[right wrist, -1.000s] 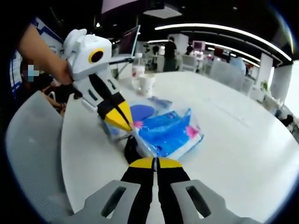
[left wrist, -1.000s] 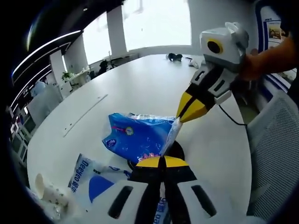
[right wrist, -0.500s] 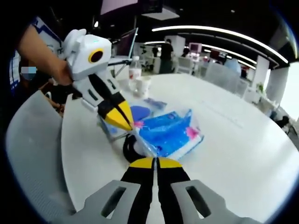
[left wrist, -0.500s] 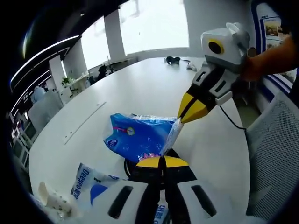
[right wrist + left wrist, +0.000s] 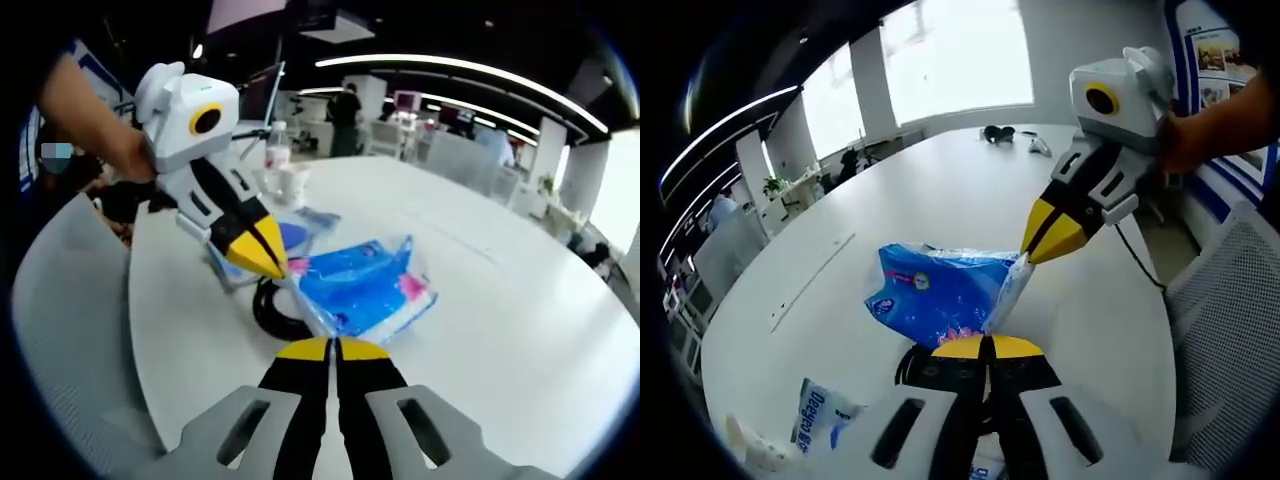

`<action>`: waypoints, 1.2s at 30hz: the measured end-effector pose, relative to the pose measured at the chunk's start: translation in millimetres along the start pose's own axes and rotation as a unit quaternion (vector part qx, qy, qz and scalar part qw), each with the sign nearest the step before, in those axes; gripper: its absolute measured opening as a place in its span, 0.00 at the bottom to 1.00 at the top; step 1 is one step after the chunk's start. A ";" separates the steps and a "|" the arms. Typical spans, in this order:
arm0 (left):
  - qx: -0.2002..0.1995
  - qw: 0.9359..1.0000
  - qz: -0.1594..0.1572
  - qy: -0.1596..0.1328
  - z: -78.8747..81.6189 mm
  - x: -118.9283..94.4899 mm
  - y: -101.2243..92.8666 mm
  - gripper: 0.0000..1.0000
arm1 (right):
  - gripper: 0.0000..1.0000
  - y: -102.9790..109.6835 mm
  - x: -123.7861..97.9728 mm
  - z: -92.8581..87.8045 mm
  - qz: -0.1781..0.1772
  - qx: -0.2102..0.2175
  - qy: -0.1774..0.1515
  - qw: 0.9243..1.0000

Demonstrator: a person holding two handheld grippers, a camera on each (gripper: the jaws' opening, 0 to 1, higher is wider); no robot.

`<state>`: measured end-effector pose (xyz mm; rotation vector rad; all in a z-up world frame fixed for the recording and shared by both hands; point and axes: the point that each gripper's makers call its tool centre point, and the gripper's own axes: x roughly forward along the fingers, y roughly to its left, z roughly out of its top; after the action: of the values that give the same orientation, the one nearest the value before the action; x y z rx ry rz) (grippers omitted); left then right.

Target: Arrange the tabletop items into an orderly group along one side of the table until the central work area is clear of visible clutter.

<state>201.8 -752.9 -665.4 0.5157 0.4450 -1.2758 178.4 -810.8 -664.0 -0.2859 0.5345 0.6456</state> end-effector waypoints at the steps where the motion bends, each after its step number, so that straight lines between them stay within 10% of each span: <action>1: 0.002 1.000 0.000 -0.001 1.2 0.9 0.2 0.00 | 0.00 -1.2 -0.6 -0.1 -0.001 0.001 0.000 1.000; 36: -0.001 0.999 -0.042 0.034 -1.6 67.9 -15.1 0.00 | 0.00 -34.1 -7.8 -52.8 -0.030 0.060 0.039 0.997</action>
<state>203.1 -808.0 -707.9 0.5434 0.5297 -1.3416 174.7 -862.5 -700.4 -0.2142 0.6356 0.5436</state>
